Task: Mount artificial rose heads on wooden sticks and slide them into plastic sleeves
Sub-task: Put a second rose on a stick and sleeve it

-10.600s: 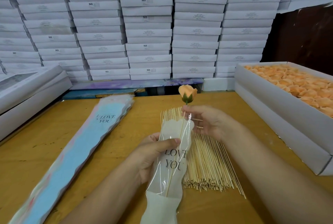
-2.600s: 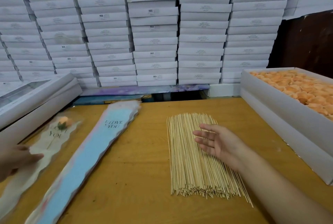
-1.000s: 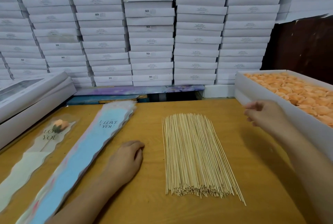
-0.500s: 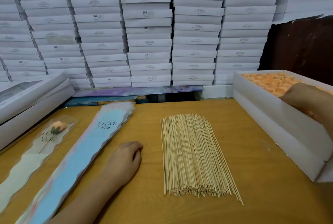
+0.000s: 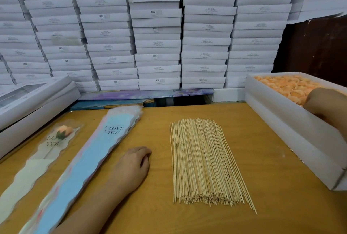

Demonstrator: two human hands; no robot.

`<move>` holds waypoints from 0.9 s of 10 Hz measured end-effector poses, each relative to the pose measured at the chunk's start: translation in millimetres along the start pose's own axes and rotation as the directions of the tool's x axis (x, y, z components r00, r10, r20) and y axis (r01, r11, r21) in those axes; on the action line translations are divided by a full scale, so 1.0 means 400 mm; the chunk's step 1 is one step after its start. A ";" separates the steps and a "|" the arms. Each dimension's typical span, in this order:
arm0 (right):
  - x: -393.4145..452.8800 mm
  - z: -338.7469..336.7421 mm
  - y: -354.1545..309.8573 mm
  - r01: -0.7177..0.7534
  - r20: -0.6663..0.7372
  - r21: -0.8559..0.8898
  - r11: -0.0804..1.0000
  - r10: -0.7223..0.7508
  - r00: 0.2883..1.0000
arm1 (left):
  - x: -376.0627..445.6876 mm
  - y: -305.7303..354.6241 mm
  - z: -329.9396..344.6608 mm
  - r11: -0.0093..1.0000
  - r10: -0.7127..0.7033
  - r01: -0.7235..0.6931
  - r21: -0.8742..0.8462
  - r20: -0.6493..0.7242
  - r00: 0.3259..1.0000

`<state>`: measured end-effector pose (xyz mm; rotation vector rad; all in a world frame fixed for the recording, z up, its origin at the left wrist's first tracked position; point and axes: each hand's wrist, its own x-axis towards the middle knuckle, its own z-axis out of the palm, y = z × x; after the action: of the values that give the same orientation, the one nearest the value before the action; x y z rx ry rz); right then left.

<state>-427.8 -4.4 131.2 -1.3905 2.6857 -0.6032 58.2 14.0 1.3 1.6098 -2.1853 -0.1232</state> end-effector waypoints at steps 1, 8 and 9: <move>-0.003 0.023 -0.029 0.008 -0.011 -0.089 0.996 -0.009 1.000 | -0.001 0.000 -0.001 1.000 0.001 -0.001 0.001 0.002 1.000; 0.064 -0.012 0.032 0.276 0.072 -0.213 0.937 -0.267 0.961 | 0.005 -0.011 0.008 1.000 0.002 -0.002 0.004 0.008 1.000; 0.078 -0.013 0.041 0.271 0.105 -0.183 0.945 -0.255 0.961 | 0.005 -0.012 0.009 1.000 0.007 -0.007 0.004 0.007 1.000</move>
<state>-460.3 -19.2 134.0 -1.8020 2.5742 -0.2941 60.5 9.9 -2.7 1.6065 -2.1971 -0.1225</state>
